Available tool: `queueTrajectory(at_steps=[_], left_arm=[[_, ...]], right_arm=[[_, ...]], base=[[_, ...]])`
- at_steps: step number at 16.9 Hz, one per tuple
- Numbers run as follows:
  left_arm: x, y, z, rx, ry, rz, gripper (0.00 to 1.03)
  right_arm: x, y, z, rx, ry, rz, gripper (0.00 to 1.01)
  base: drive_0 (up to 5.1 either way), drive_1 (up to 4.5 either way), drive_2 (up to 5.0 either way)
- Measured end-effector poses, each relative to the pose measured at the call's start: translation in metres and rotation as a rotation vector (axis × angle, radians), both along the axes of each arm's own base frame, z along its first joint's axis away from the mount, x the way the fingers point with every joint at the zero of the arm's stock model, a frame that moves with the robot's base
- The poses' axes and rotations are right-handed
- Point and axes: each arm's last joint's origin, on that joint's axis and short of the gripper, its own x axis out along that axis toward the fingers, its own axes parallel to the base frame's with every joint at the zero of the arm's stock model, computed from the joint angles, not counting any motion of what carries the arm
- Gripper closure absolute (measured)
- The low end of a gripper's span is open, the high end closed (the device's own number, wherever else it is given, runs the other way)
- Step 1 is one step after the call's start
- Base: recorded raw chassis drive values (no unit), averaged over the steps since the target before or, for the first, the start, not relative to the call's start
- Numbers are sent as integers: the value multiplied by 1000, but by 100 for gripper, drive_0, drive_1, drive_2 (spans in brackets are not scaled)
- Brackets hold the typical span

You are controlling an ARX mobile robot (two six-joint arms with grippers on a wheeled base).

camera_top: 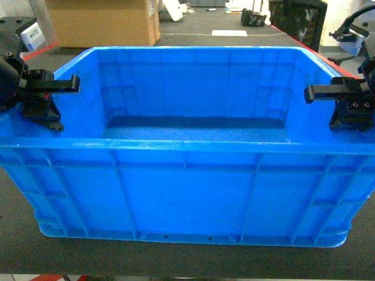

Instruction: Place box next to blue box on left shelf

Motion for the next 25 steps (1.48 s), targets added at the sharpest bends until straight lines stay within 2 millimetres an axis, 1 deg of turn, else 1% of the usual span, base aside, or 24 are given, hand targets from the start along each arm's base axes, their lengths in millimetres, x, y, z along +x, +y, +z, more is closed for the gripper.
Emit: queueTrajectory(at_steps=[2,3,4,6,7,8,9,10,11,13,14,15,18,25], left_arm=[[-8,0,1,-32,-36,16,82],[-15,0,5,-52,-80,27,82],[-20,-1,13,-66,-128,30,82],[-33,-2,45,-81,-272,40,82],[-43,-2,65,-85,-350,42,82],[-51,-2,79,-88,-414,45,82],[-59,-2,88,-90,-450,44,82],[-64,-1,90,-90,-458,45,82],[-67,-1,86,-87,-449,48,82],[-70,-2,75,-94,-412,51,82],[-70,-3,74,-94,-404,49,82],[-70,-4,74,-97,-408,47,82],[-70,-5,76,-113,-427,41,83],[-70,-5,75,-115,-421,42,83]], right_arm=[[-9,3,9,11,-23,10,78],[-13,3,18,14,-57,10,79],[-18,4,30,14,-94,13,79],[-29,5,57,16,-193,14,79],[-34,6,70,22,-240,14,79],[-38,5,78,29,-273,15,79],[-39,5,83,36,-298,15,79],[-40,5,86,39,-312,16,79],[-41,5,86,39,-323,19,79],[-46,3,78,21,-343,22,79],[-48,2,75,21,-351,19,79],[-51,1,73,14,-377,11,79],[-55,0,81,8,-417,5,79],[-56,0,80,6,-411,6,79]], base=[[0,0,0],[0,0,0],[0,0,0],[0,0,0],[0,0,0],[0,0,0],[0,0,0],[0,0,0],[0,0,0],[0,0,0],[0,0,0],[0,0,0],[0,0,0],[-8,-8,-8]])
